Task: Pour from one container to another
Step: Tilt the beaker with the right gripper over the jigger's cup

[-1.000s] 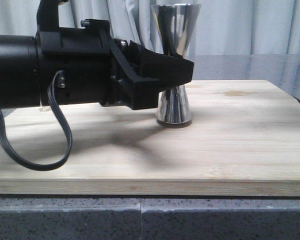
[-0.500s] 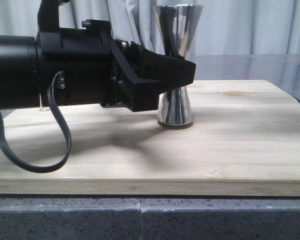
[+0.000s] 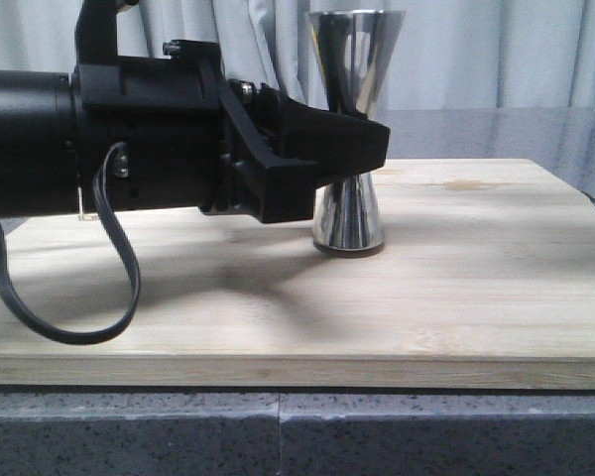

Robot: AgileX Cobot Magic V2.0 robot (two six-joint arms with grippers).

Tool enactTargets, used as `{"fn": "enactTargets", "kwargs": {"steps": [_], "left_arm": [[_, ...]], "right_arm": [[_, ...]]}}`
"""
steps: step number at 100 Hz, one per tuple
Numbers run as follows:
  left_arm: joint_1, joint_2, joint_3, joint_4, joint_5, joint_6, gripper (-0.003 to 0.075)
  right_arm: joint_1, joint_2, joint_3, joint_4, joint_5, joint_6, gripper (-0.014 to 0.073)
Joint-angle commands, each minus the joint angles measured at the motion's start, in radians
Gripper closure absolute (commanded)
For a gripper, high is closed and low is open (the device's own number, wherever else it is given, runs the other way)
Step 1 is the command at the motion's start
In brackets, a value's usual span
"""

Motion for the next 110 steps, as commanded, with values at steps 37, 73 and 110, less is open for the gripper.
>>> {"fn": "enactTargets", "kwargs": {"steps": [37, 73, 110], "left_arm": [[0.001, -0.031, -0.026, -0.024, -0.081, -0.007, 0.0739], [0.001, -0.031, -0.026, -0.024, -0.081, -0.007, 0.0739], [0.001, -0.031, -0.026, -0.024, -0.081, -0.007, 0.0739]], "right_arm": [[0.029, -0.025, -0.041, -0.074, -0.040, -0.007, 0.0400], [0.040, -0.038, -0.041, -0.108, -0.010, -0.007, 0.0400], [0.042, -0.079, -0.041, -0.118, 0.018, -0.007, 0.0400]]}}
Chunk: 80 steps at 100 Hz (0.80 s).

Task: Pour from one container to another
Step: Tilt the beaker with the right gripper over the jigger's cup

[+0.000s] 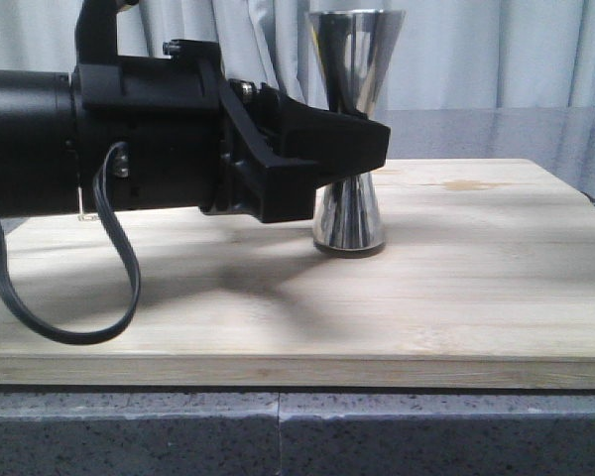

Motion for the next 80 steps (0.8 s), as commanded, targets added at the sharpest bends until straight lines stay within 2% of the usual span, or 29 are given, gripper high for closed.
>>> {"fn": "enactTargets", "kwargs": {"steps": [1, 25, 80], "left_arm": [[0.001, -0.031, -0.026, -0.024, -0.081, -0.007, 0.0739], [0.001, -0.031, -0.026, -0.024, -0.081, -0.020, 0.0739], [0.001, -0.031, -0.026, -0.003, -0.081, -0.032, 0.0739]], "right_arm": [[0.006, -0.027, -0.041, -0.011, -0.046, -0.005, 0.0400], [0.058, -0.027, -0.041, -0.051, -0.004, -0.005, 0.0400], [0.058, -0.027, -0.041, -0.125, 0.046, -0.005, 0.0400]]}}
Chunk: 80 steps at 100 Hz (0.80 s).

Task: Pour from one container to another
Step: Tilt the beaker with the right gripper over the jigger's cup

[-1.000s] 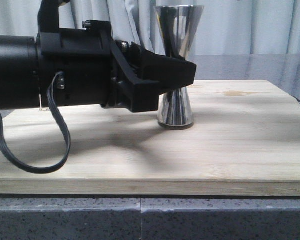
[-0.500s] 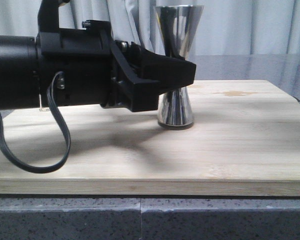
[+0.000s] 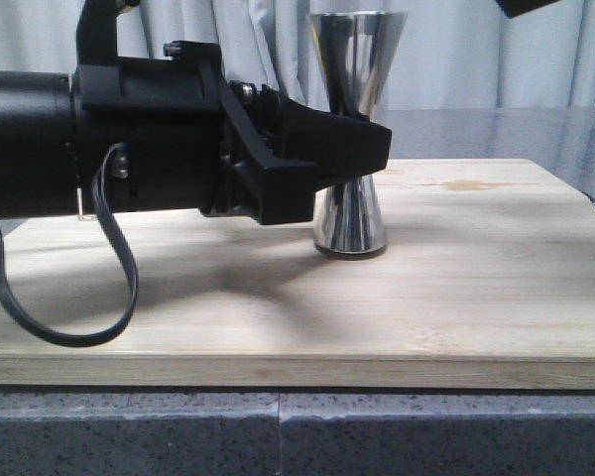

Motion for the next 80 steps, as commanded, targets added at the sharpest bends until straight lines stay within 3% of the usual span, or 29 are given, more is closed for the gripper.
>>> {"fn": "enactTargets", "kwargs": {"steps": [1, 80], "left_arm": [[0.001, -0.031, -0.026, -0.016, -0.081, -0.018, 0.0739], [0.001, -0.031, -0.026, 0.022, -0.092, -0.039, 0.0739]], "right_arm": [[0.002, -0.026, -0.041, -0.023, -0.045, -0.005, 0.0400], [0.002, -0.026, -0.041, -0.076, -0.020, -0.005, 0.0400]]}}
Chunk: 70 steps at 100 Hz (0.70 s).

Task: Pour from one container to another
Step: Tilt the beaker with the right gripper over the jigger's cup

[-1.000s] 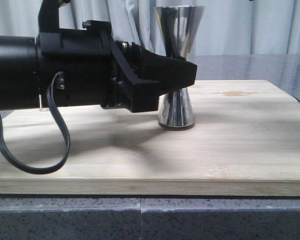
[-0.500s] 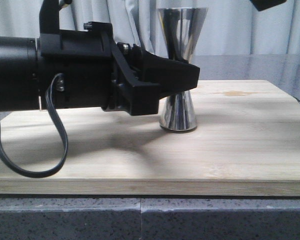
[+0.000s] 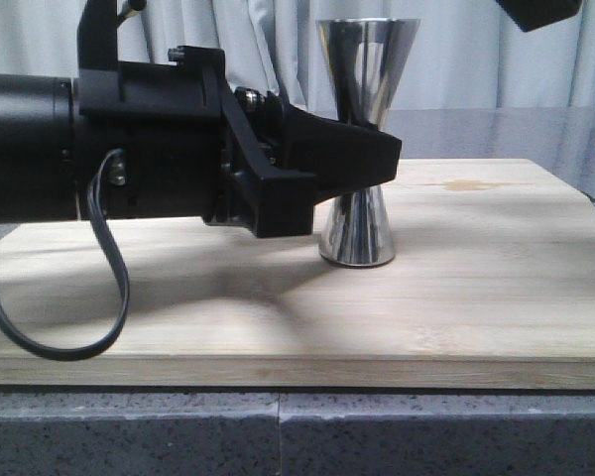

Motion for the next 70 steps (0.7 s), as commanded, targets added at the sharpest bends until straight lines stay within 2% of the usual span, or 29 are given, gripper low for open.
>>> {"fn": "enactTargets", "kwargs": {"steps": [1, 70], "left_arm": [[0.001, -0.031, -0.026, -0.025, -0.092, -0.010, 0.0739], [0.001, -0.031, -0.026, -0.025, -0.092, -0.010, 0.0739]], "right_arm": [[0.002, -0.026, -0.041, -0.017, -0.042, -0.003, 0.0400], [0.002, -0.026, -0.041, -0.049, -0.042, -0.003, 0.0400]]}}
